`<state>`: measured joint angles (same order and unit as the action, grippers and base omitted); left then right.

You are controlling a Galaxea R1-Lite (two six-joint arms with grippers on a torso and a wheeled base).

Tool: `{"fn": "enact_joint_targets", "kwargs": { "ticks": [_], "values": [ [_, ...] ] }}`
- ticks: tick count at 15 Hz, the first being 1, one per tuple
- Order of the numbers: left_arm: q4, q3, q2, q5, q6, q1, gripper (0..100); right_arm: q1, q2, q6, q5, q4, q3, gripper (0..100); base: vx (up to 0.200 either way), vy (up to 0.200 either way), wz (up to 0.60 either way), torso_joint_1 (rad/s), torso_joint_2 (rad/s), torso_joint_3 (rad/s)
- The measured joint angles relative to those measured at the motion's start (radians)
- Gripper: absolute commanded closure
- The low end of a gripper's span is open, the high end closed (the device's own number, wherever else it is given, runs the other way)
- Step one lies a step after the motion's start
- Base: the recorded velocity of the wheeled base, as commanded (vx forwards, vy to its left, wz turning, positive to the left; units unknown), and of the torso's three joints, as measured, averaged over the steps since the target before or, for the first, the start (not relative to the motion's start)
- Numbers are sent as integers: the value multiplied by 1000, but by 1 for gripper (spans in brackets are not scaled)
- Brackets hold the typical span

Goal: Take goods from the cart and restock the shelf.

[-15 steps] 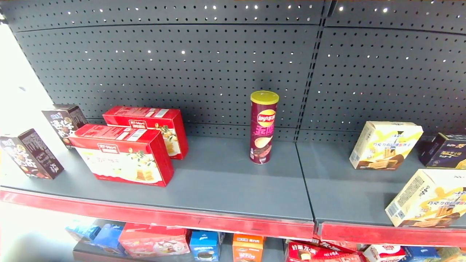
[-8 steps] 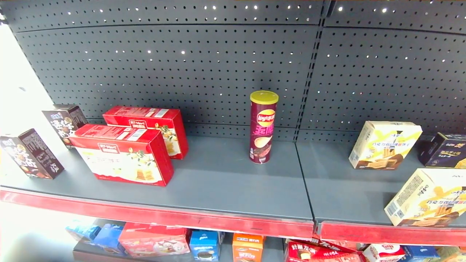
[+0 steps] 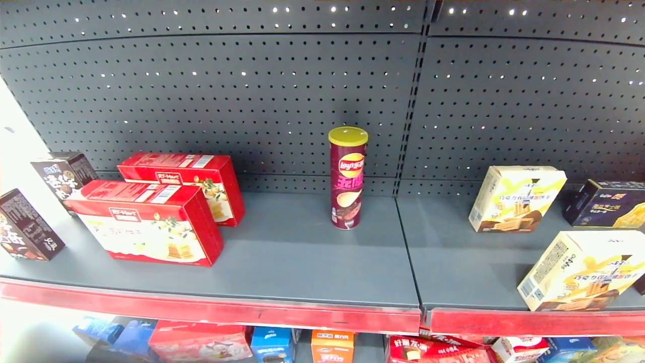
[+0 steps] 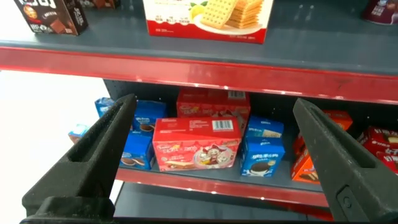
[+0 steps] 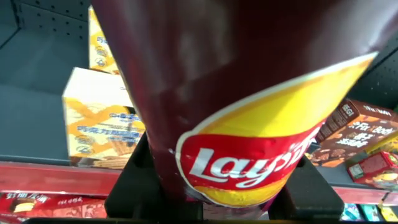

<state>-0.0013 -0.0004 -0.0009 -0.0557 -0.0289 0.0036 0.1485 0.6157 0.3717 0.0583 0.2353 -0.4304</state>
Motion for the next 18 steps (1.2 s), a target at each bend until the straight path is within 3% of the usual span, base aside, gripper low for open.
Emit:
{"fn": "enact_joint_targets", "kwargs": {
  "ticks": [5,8,16,18],
  "values": [
    [0,0,0,-1,-1,-2,0,1,-10,2,-1,1,-1,100,0,0,0,0,0,0],
    [0,0,0,-1,-3,0,0,0,-13,2,-1,0,-1,100,0,0,-600,-1,2,4],
    [0,0,0,0,-2,0,0,0,-29,10,-1,-1,-3,100,0,0,0,0,0,0],
    [0,0,0,0,-2,-1,0,0,-33,10,-2,-1,-1,100,200,0,0,2,0,2]
  ]
}}
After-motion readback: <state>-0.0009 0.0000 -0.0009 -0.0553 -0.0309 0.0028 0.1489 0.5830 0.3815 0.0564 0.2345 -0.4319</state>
